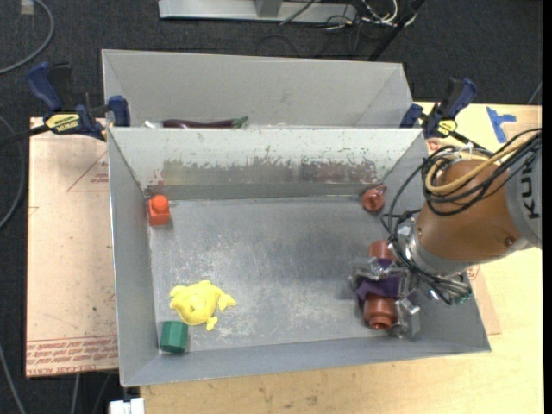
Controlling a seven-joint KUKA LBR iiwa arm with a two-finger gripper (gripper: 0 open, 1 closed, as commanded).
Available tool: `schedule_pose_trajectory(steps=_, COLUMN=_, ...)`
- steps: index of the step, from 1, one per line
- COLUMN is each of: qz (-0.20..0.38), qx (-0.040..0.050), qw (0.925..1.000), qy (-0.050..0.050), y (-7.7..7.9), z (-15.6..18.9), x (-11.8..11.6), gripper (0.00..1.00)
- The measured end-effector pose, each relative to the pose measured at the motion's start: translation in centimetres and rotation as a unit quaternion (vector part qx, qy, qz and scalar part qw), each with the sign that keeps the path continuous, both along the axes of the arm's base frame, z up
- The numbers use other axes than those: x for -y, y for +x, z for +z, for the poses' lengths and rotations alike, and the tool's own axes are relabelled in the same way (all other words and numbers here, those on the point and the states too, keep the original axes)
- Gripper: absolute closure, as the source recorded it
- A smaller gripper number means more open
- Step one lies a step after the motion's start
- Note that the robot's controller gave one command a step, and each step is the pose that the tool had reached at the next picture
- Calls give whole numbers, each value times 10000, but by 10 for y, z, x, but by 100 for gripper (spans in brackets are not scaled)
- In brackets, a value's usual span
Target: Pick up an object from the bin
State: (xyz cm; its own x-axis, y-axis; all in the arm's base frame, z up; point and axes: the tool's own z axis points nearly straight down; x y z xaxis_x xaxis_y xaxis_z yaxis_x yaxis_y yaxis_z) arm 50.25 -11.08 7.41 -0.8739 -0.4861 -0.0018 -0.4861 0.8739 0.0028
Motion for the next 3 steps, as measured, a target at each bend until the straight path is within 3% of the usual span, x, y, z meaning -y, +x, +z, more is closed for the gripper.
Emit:
schedule_pose_trajectory(steps=1, qz=2001, qx=40, qw=9798, qy=7, y=20, z=-4, x=-2, gripper=100)
schedule_pose_trajectory(steps=3, qz=1996, qx=38, qw=9799, qy=11, y=19, z=-3, x=-2, gripper=100)
